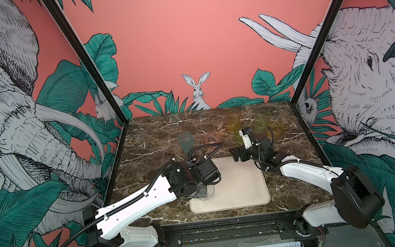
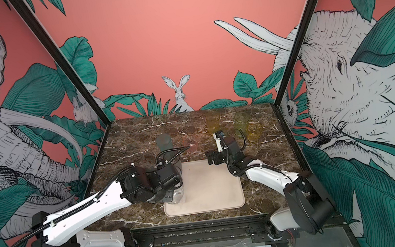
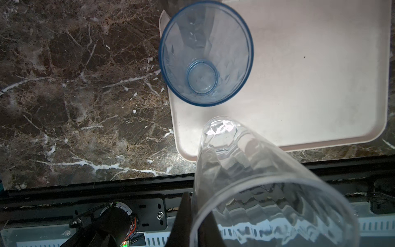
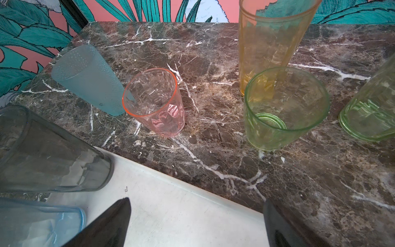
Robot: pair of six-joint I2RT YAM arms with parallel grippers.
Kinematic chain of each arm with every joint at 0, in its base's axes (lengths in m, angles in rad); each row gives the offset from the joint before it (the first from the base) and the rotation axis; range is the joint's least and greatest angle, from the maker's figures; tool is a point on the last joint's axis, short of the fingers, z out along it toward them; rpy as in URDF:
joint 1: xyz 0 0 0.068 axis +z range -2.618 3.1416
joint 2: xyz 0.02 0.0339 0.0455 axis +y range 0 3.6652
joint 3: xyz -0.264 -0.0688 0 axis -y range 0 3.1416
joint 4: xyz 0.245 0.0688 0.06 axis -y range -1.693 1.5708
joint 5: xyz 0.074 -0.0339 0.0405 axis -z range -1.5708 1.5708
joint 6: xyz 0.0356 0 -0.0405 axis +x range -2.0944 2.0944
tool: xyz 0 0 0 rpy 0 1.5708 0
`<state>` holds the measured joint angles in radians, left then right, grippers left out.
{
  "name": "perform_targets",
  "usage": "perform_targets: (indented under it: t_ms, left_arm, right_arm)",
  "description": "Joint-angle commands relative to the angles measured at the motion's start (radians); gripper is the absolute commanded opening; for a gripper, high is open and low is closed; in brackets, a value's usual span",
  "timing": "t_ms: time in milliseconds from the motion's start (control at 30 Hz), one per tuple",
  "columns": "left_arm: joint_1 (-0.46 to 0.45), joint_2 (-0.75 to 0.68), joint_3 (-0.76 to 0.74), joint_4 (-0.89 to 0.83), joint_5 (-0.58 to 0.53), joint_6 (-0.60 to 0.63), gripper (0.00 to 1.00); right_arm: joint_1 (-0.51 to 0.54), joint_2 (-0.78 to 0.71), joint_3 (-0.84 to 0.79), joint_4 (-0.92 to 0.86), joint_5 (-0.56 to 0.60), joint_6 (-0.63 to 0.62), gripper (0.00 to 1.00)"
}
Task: Place the glasses into the tray
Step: 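Lower the clear glass onto the tray beside the blue-rimmed glass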
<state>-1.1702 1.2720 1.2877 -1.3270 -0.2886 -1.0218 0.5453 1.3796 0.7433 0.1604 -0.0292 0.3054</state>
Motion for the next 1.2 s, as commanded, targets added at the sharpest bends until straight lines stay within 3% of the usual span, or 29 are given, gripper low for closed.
perform_targets:
  t_ms: [0, 567, 1167]
  left_arm:
    - [0.010, -0.031, -0.030, 0.008, -0.027, -0.041, 0.00]
    - [0.087, -0.059, -0.180, 0.113, 0.034, -0.030, 0.00]
    - [0.136, -0.024, -0.216, 0.132, 0.072, -0.004, 0.00]
  right_arm:
    - [0.005, 0.004, -0.004, 0.035, 0.011, -0.007, 0.99]
    - [0.006, 0.015, 0.004, 0.029, 0.007, -0.006, 0.99]
    - [0.007, 0.029, 0.014, 0.017, 0.006, -0.005, 0.99]
